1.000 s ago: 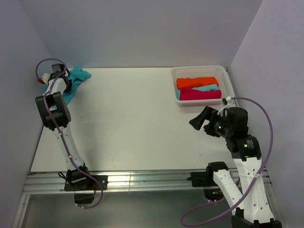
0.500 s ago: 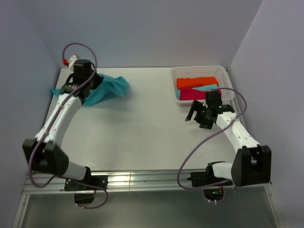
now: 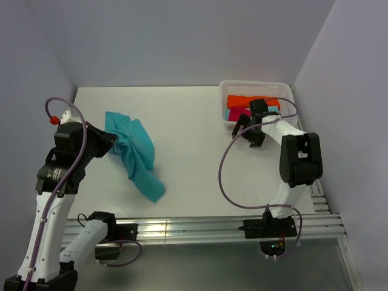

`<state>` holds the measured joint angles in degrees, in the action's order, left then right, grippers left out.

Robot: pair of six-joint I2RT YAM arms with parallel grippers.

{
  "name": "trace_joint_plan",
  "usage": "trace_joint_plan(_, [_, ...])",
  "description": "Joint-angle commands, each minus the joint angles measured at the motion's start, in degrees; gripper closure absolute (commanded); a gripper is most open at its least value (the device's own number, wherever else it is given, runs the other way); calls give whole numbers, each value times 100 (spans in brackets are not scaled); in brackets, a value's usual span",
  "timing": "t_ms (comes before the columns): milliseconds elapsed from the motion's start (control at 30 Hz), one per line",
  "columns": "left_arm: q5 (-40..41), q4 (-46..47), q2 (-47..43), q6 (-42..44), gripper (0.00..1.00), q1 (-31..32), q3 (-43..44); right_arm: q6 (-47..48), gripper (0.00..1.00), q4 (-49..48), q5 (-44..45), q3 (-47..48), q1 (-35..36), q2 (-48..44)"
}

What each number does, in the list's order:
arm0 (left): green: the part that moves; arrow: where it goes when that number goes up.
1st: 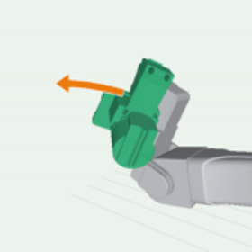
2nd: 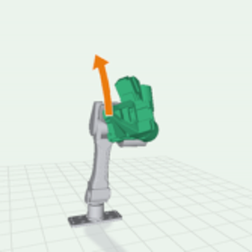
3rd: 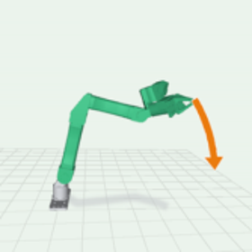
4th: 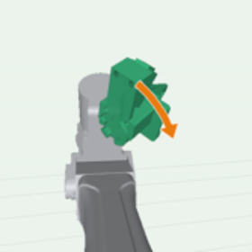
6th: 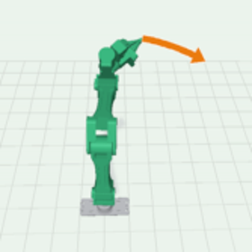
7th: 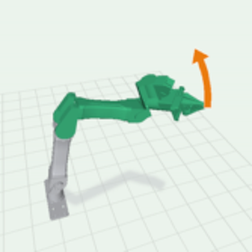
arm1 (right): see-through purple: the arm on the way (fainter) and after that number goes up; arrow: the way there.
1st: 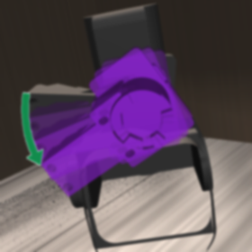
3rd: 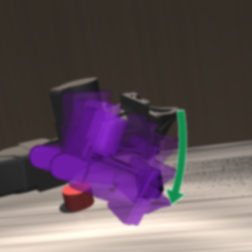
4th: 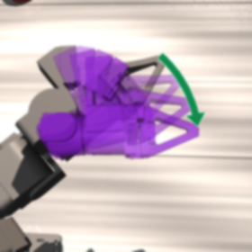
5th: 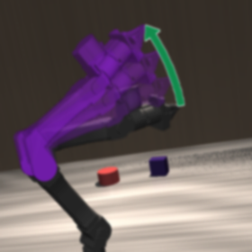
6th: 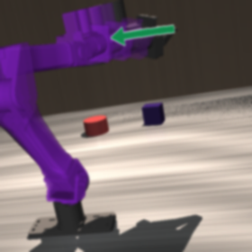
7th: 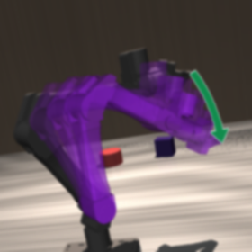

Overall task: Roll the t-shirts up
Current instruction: Move the tshirt to the center of the board

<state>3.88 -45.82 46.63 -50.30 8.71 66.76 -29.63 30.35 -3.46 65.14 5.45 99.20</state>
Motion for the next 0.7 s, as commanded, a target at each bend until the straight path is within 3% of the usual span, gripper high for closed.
trace_joint_plan(0, [-870,-173,-321,-93,100,17,-251,-201,6,-310,180,813,-229,554])
trace_joint_plan(200, [-1152,-374,-638,-6,100,25,-287,-280,5,-134,127,1938,-501,1407])
trace_joint_plan(400, [-1451,-384,-497,117,100,25,-172,-281,4,595,338,3144,-1265,2104])
trace_joint_plan(567, [-1688,-130,-243,214,100,43,-85,9,5,595,-13,3189,-1661,1850])
trace_joint_plan(633, [-1715,11,-103,179,100,122,-102,124,5,587,-259,2743,-1556,1298])
trace_joint_plan(667, [-1680,169,-49,144,100,166,-145,46,5,247,-495,1992,-1530,973])
